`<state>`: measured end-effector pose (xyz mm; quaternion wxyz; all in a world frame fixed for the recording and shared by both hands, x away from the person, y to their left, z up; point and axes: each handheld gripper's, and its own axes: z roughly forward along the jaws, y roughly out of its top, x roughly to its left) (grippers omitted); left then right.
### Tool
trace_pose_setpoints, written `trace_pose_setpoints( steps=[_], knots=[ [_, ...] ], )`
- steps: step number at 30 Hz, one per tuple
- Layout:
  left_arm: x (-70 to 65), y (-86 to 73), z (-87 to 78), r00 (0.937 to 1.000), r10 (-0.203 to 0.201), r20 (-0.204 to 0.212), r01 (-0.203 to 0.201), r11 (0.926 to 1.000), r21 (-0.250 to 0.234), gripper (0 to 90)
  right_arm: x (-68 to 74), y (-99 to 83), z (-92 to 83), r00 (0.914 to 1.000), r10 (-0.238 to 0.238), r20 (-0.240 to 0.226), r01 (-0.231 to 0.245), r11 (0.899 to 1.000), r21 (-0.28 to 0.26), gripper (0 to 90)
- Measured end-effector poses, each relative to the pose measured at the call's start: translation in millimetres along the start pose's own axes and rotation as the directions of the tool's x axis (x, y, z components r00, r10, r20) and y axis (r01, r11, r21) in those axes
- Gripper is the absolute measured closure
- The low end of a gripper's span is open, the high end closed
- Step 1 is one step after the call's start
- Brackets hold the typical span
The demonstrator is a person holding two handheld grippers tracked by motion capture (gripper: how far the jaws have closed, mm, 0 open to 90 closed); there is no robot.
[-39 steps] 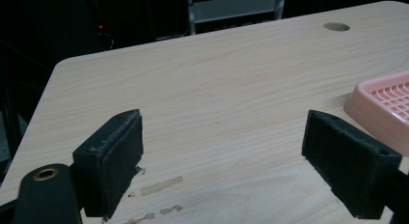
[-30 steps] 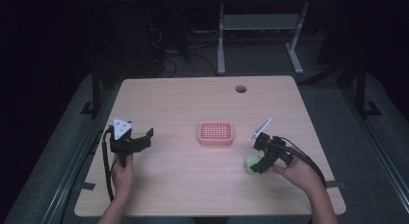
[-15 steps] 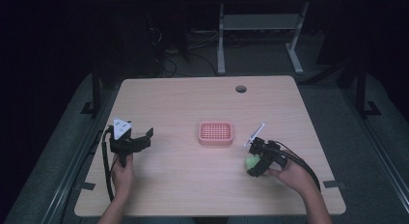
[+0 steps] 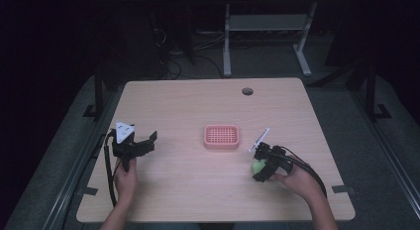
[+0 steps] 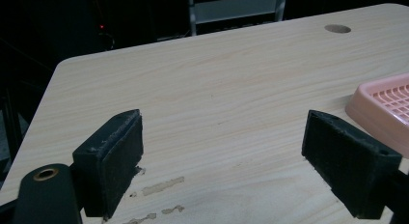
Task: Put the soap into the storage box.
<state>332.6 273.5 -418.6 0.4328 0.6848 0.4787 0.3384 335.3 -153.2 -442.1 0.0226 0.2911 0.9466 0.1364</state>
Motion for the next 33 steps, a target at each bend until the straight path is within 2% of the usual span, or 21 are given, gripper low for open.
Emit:
trace_pose_setpoints(
  steps=[6, 9, 19, 28, 30, 33],
  knots=[
    [-0.3, 0.0, 0.1, 1.0, 0.0, 0.001, 0.0, 1.0, 0.0, 14.3, 0.7, 0.3, -0.3, 1.0, 0.001, 0.003, -0.001, 1.0, 0.002, 23.9],
    [-0.1, 0.0, 0.0, 1.0, 0.0, 0.001, 0.0, 1.0, -0.001, 14.3, 1.0, 0.5, -0.5, 0.9998, -0.016, 0.015, 0.016, 1.0, 0.003, 24.1],
    [-0.1, 0.2, -0.4, 1.0, -0.001, 0.0, 0.001, 1.0, -0.002, 14.3, 1.2, -2.2, -4.2, 0.9999, 0.001, 0.011, -0.001, 1.0, -0.005, 24.4],
    [-0.2, 0.2, -0.5, 1.0, -0.001, 0.0, 0.001, 1.0, -0.002, 14.3, 2.0, -3.7, -4.6, 0.9997, -0.014, 0.017, 0.014, 1.0, -0.011, 24.4],
    [-0.1, 0.2, -0.6, 1.0, -0.003, 0.0, 0.003, 1.0, -0.003, 14.3, 2.0, -3.1, -3.1, 0.9999, 0.002, 0.012, -0.002, 1.0, -0.013, 24.2],
    [0.1, 0.3, -1.0, 1.0, -0.002, -0.001, 0.002, 1.0, 0.001, 14.3, 4.7, -1.5, -1.1, 0.9995, -0.008, 0.03, 0.009, 1.0, -0.009, 23.9]
  ],
)
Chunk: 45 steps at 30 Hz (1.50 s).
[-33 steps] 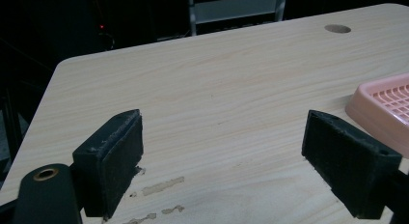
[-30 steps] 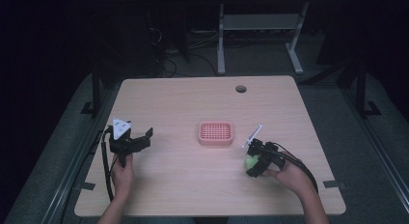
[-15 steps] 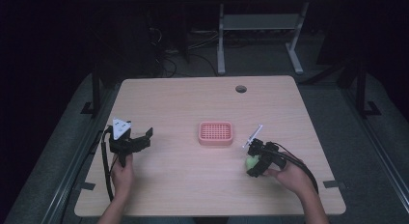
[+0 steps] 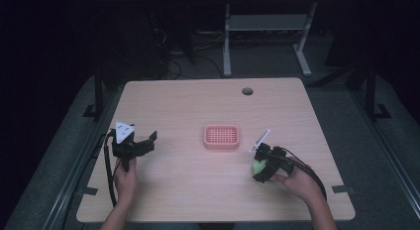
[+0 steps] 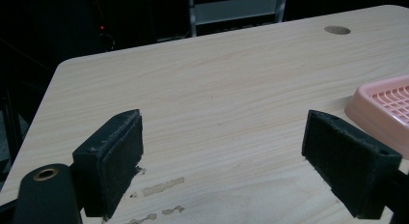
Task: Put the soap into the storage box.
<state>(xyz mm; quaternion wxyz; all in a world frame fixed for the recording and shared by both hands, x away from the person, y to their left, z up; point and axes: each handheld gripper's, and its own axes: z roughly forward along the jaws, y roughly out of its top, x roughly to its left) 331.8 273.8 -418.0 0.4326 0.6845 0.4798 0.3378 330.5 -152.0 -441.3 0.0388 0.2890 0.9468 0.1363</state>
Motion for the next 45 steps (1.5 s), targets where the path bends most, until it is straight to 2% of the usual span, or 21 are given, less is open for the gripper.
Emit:
trace_pose_setpoints(
  steps=[3, 8, 13, 16, 19, 23, 31, 38, 45],
  knots=[
    [0.5, 0.1, -0.4, 1.0, 0.006, -0.001, -0.006, 1.0, 0.006, 14.3, 0.3, 0.8, 0.5, 1.0, 0.001, 0.009, -0.001, 1.0, 0.004, 23.8],
    [0.7, 0.1, -0.3, 1.0, 0.009, 0.0, -0.009, 0.9999, 0.008, 14.3, -0.8, -2.2, 0.9, 0.9994, 0.036, -0.004, -0.036, 0.999, 0.001, 22.3],
    [-0.5, 0.1, 0.0, 1.0, -0.003, -0.001, 0.003, 1.0, -0.002, 14.3, 0.1, -3.5, 3.6, 0.9995, 0.032, 0.007, -0.032, 0.999, 0.005, 23.5],
    [0.6, 0.1, -0.4, 1.0, 0.008, -0.001, -0.008, 0.9999, 0.007, 14.3, 0.5, -3.2, 3.4, 0.9994, 0.034, 0.009, -0.034, 0.999, 0.009, 24.0],
    [-0.2, 0.1, -0.2, 1.0, -0.003, -0.002, 0.003, 1.0, -0.003, 14.3, 1.0, -2.4, 3.1, 0.9998, 0.017, 0.013, -0.017, 1.0, 0.015, 24.3],
    [0.8, 0.1, -0.7, 1.0, 0.003, -0.003, -0.003, 1.0, 0.001, 14.3, 3.0, -2.1, 1.7, 0.9999, 0.0, 0.011, -0.001, 1.0, 0.016, 24.4],
    [1.4, 0.3, -1.1, 1.0, 0.003, -0.004, -0.003, 1.0, -0.001, 14.3, 5.6, 4.5, -10.4, 0.9997, -0.02, 0.012, 0.02, 0.999, -0.026, 24.6],
    [1.7, 0.4, -1.4, 1.0, 0.002, -0.005, -0.002, 1.0, -0.003, 14.3, 2.5, 14.2, -20.4, 0.9994, -0.029, 0.022, 0.03, 0.998, -0.057, 24.6],
    [1.9, 0.3, -1.1, 1.0, -0.003, -0.005, 0.003, 1.0, -0.002, 14.3, -3.5, 25.9, -27.7, 0.9995, -0.029, 0.009, 0.029, 0.996, -0.087, 24.6]
  ],
)
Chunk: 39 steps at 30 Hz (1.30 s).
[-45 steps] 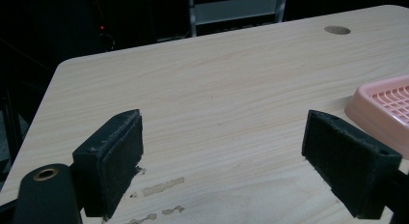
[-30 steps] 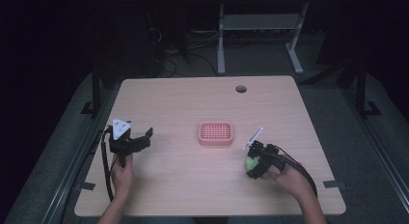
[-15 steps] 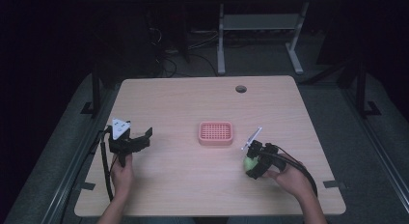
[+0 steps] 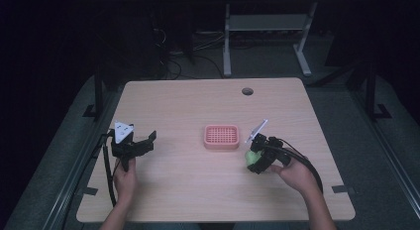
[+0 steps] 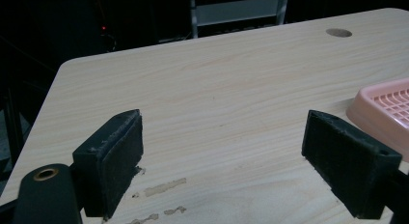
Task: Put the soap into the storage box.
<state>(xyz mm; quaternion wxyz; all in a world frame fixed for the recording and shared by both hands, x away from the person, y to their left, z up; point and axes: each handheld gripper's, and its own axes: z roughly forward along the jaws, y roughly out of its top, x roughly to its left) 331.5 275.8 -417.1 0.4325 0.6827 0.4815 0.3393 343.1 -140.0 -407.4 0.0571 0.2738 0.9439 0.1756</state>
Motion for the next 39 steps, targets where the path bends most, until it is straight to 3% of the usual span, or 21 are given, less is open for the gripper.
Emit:
trace_pose_setpoints(
  steps=[15, 39],
  knots=[
    [0.8, -0.1, -0.2, 1.0, -0.001, -0.001, 0.001, 1.0, 0.005, 14.3, -11.0, 28.3, -8.7, 0.9997, -0.019, -0.016, 0.018, 0.999, -0.03, 24.6],
    [0.4, -0.2, 0.3, 1.0, -0.007, 0.001, 0.007, 1.0, 0.0, 14.3, -22.4, 54.3, -11.0, 0.9992, -0.034, -0.02, 0.033, 0.999, -0.041, 24.6]
  ],
)
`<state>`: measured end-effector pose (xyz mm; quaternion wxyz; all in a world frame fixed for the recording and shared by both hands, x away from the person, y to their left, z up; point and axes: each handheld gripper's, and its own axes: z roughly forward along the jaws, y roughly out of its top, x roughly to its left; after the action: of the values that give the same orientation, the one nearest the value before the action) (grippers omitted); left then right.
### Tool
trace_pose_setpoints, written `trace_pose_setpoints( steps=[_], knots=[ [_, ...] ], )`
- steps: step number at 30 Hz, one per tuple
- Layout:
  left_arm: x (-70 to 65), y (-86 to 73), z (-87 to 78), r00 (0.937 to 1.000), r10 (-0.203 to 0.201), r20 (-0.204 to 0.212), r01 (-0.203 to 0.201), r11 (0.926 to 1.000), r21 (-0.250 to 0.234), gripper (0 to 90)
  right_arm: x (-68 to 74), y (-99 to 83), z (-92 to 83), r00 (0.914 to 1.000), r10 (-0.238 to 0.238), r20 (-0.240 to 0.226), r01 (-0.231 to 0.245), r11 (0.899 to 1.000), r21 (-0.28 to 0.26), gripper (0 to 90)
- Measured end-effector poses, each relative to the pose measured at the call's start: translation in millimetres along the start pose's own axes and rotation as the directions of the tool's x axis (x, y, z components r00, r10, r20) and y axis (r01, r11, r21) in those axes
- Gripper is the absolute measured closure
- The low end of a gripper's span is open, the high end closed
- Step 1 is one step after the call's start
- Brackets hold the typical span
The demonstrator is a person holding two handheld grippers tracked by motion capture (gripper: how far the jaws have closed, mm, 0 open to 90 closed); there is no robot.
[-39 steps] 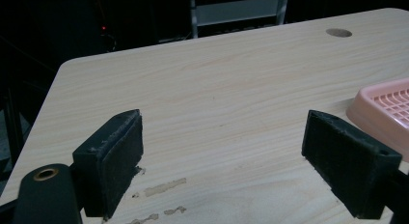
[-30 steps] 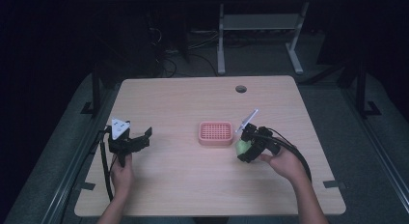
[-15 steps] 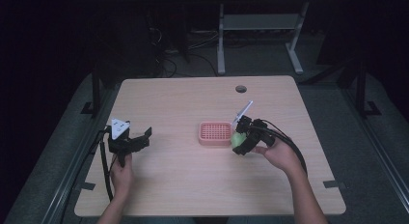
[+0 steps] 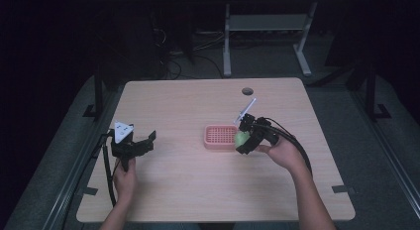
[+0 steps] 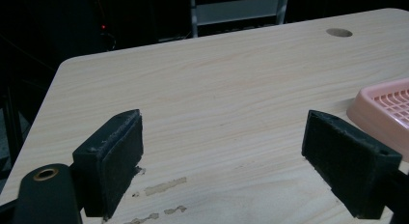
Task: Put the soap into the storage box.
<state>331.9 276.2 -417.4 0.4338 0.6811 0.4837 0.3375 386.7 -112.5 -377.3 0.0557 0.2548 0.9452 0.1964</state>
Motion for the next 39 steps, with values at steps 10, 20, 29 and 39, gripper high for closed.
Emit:
trace_pose_setpoints(
  steps=[10, 20, 29, 39],
  knots=[
    [-0.1, 0.1, -0.1, 1.0, -0.003, 0.001, 0.003, 1.0, -0.002, 14.3, -5.1, 9.8, 1.3, 1.0, 0.003, -0.006, -0.003, 1.0, 0.003, 24.6],
    [0.0, 0.1, -0.1, 1.0, -0.004, 0.001, 0.004, 1.0, -0.003, 14.3, -8.8, 22.5, 4.3, 0.9999, -0.006, -0.012, 0.006, 1.0, 0.006, 24.6],
    [0.1, 0.3, -0.5, 1.0, -0.007, 0.001, 0.007, 1.0, -0.001, 14.3, -13.7, 38.5, 9.5, 0.9998, -0.01, -0.014, 0.011, 1.0, 0.019, 24.5],
    [0.0, 0.3, -0.5, 1.0, -0.009, 0.002, 0.009, 1.0, -0.002, 14.3, -14.0, 53.7, 15.2, 0.9995, -0.029, -0.016, 0.029, 0.999, 0.018, 24.6]
  ],
)
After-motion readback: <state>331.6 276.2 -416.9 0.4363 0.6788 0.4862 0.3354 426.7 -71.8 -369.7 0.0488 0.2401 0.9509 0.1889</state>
